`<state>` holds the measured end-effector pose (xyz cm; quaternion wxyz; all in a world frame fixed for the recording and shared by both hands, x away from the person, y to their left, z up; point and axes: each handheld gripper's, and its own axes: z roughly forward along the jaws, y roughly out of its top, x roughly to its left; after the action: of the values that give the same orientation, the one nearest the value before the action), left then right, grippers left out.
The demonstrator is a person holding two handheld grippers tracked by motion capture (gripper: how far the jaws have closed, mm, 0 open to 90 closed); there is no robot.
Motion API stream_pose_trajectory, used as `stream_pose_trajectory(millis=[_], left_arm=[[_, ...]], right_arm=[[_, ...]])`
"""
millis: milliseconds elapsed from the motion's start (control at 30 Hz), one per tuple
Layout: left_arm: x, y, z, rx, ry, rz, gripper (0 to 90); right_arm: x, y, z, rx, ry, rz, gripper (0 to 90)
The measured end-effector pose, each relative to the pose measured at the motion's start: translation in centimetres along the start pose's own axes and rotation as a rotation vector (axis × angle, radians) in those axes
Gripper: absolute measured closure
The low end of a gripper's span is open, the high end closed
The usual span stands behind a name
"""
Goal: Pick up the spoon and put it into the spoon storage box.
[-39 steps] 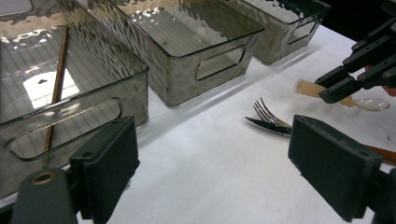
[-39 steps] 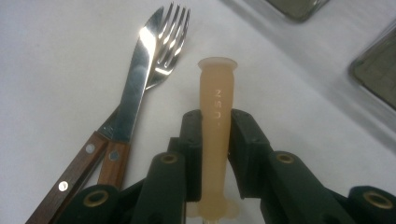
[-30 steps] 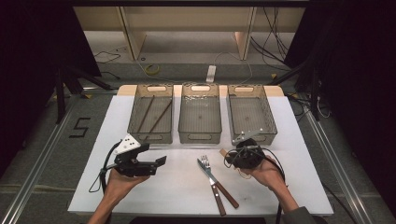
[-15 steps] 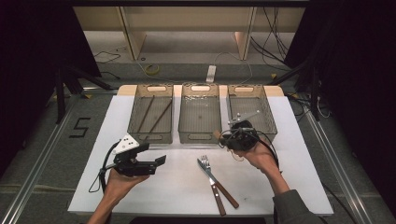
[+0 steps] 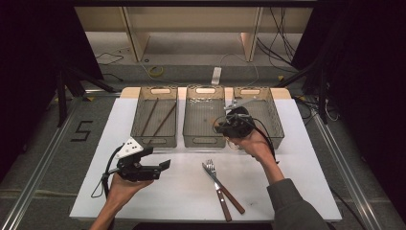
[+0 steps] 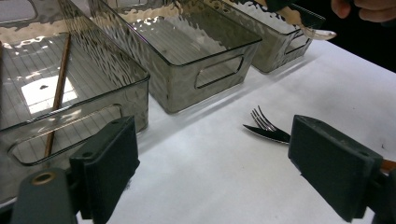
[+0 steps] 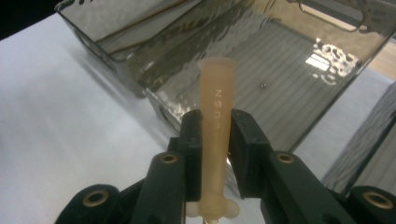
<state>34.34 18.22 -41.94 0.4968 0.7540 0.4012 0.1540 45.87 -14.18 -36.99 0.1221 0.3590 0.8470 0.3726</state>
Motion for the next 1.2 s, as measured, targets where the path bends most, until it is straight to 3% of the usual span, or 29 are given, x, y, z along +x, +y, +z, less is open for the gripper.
stream_pose_trajectory(millis=[500,900,1200], left_arm=[[0.0,0.0,-0.2,-0.007,0.004,-0.004,15.2],[0.1,0.1,-0.2,-0.015,0.006,-0.010,15.2],[0.2,0.1,-0.3,-0.015,0.010,-0.011,15.1]], right_arm=[[-0.1,3.8,2.5,-0.004,-0.025,0.011,76.1],[-1.7,5.5,4.7,0.003,-0.076,0.052,76.0],[-1.9,6.0,6.8,0.036,-0.090,0.075,75.8]])
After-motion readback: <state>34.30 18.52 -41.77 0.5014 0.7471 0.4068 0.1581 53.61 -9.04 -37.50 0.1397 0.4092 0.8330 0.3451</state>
